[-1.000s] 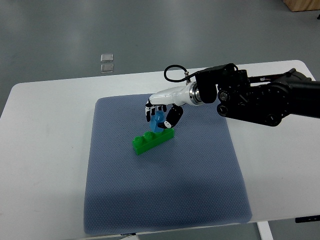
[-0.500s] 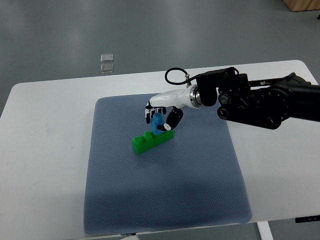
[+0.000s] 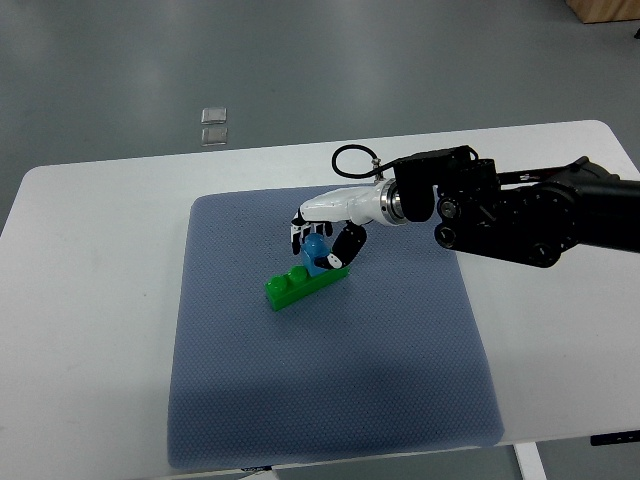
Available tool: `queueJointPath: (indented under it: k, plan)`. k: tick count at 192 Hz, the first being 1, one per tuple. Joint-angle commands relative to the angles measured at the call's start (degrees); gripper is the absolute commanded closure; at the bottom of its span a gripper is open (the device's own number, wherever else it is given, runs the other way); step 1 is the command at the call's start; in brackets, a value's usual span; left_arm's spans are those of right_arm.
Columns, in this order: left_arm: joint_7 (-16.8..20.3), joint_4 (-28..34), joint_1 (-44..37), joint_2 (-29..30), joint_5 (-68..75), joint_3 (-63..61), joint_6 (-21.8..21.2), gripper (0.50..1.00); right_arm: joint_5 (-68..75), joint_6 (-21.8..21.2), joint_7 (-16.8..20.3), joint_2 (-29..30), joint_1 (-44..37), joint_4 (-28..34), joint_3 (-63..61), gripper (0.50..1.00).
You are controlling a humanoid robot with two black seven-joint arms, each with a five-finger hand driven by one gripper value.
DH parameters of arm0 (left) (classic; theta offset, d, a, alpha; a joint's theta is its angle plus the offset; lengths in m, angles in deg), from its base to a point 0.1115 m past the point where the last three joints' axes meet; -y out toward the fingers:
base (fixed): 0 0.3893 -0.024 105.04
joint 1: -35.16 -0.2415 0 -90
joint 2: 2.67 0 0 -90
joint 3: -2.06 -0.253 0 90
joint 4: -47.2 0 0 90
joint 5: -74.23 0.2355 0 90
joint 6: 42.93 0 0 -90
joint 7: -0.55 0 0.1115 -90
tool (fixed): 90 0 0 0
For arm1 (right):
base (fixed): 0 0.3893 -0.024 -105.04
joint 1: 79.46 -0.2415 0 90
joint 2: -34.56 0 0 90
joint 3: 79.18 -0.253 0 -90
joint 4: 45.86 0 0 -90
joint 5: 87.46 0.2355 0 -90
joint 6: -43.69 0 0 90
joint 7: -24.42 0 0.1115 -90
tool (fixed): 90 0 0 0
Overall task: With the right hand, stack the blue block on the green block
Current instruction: 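Lower the blue block onto the green block's studs and press down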
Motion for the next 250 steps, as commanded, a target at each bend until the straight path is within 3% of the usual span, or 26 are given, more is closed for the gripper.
queueJointPath:
  k: [1,250]
  plan:
    - [0.0,0.0,0.0,0.0,0.0,0.0,0.0,0.500,0.0,0.1,0.0,0.0,0.2,0.0,-0.1,0.877]
    - [0.0,0.0,-0.2,0.0,0.0,0.0,0.0,0.500,-0.6,12.4,-4.3,-0.1,7.8,-0.6,-0.7,0.869]
